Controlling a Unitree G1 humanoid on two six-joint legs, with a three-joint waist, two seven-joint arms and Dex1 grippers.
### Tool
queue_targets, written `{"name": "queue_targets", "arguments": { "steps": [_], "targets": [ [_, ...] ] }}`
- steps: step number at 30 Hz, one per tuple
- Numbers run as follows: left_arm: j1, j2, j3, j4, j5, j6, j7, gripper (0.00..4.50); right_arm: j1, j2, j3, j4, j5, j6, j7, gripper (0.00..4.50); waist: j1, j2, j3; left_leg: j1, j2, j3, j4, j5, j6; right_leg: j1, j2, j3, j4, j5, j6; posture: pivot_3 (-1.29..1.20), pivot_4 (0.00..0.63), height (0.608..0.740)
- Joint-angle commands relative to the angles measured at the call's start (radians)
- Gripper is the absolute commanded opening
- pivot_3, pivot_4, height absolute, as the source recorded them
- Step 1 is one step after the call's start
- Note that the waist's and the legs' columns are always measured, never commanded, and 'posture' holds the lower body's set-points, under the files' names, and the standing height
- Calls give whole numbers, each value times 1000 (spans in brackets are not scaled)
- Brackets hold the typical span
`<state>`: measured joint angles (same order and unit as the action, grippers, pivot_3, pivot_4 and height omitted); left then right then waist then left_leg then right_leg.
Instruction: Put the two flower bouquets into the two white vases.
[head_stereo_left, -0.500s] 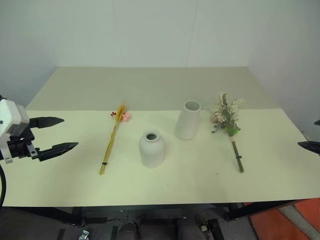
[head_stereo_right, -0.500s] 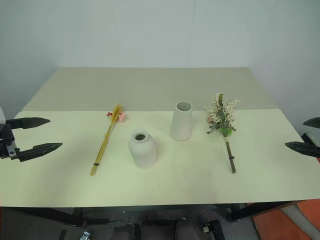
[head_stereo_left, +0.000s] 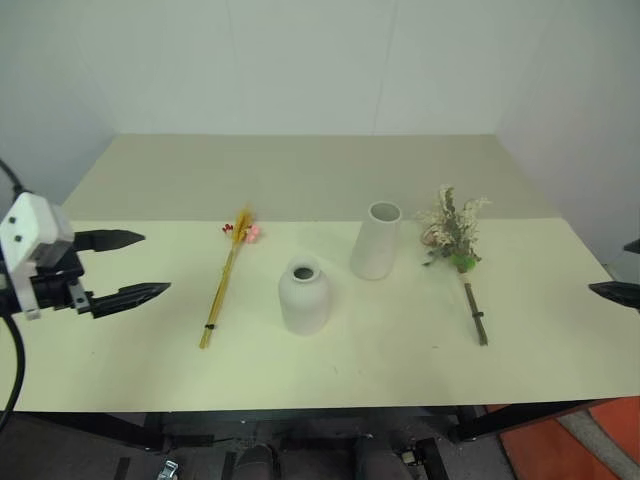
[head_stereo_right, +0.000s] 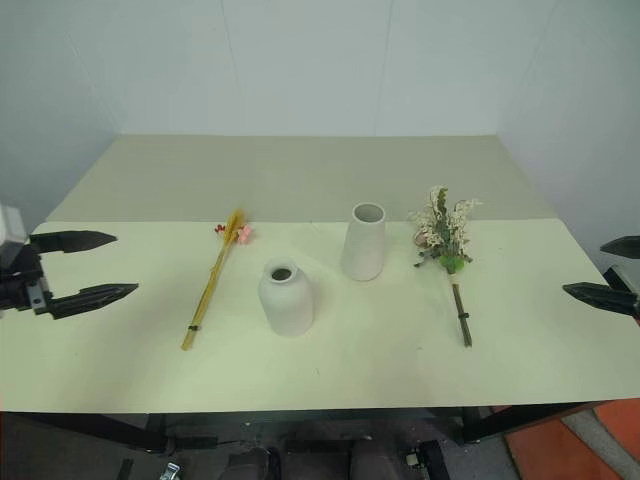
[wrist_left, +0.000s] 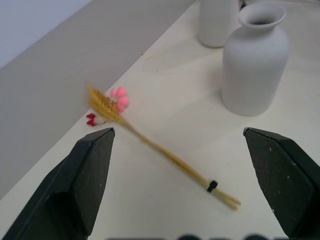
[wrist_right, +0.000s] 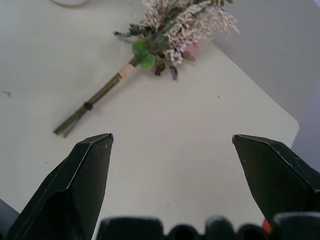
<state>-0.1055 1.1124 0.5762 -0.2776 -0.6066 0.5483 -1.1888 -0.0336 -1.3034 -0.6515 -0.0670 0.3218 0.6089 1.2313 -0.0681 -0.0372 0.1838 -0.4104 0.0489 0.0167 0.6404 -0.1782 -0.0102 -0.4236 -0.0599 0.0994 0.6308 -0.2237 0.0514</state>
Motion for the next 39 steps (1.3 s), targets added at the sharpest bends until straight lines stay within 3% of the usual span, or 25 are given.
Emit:
{"name": "queue_targets", "arguments": {
  "steps": [1, 7, 10, 21, 29, 32, 39],
  "targets": [
    [-82, 2, -111, -37, -30, -13, -11, 4490, -90, 16, 111, -56, 60, 136, -82, 4500, -1, 0, 0, 0, 0, 0, 0, 0, 0, 0, 0, 0, 0, 0, 0, 0, 150, 740],
    [-261, -43, -281, -35, -42, 2, 13, 4490, -380, 143, 465, -42, 20, 330, -268, 4500, -6, 0, 0, -2, 0, 0, 0, 0, 0, -2, 1, 0, 0, 1, 1, 0, 150, 740],
    [-288, -48, -310, -30, -33, 6, 14, 4490, -491, 240, 565, 27, -31, 394, -382, 4500, -3, 0, 0, -4, 0, -1, 0, 0, 0, -2, 2, 0, 1, 1, 1, 0, 150, 740],
    [-229, -47, -291, -84, -36, 39, 51, 4490, -691, 420, 703, 288, -92, 438, -469, 4500, 1, 0, 0, -13, -1, -3, 0, 0, 1, -8, 2, -1, 0, 5, 7, 0, 150, 740],
    [-166, -54, -236, -149, -52, 67, 110, 4490, -793, 522, 716, 536, -155, 372, -547, 4500, -1, 0, 0, -12, -1, -4, 2, 1, 1, -8, 2, -1, 1, 7, 8, 0, 150, 740],
    [-148, -46, -223, -156, -51, 71, 115, 4500, -812, 529, 735, 568, -170, 351, -527, 3967, -1, 0, 0, -13, -1, -4, 2, 1, 1, -8, 3, -1, 1, 7, 8, 0, 150, 740],
    [-146, -46, -217, -161, -57, 73, 124, 4500, -864, 570, 739, 629, -189, 331, -539, 1414, -3, 0, 0, -12, -1, -4, 2, 1, 1, -8, 3, -1, 1, 7, 8, 0, 150, 740]
  ]
}}
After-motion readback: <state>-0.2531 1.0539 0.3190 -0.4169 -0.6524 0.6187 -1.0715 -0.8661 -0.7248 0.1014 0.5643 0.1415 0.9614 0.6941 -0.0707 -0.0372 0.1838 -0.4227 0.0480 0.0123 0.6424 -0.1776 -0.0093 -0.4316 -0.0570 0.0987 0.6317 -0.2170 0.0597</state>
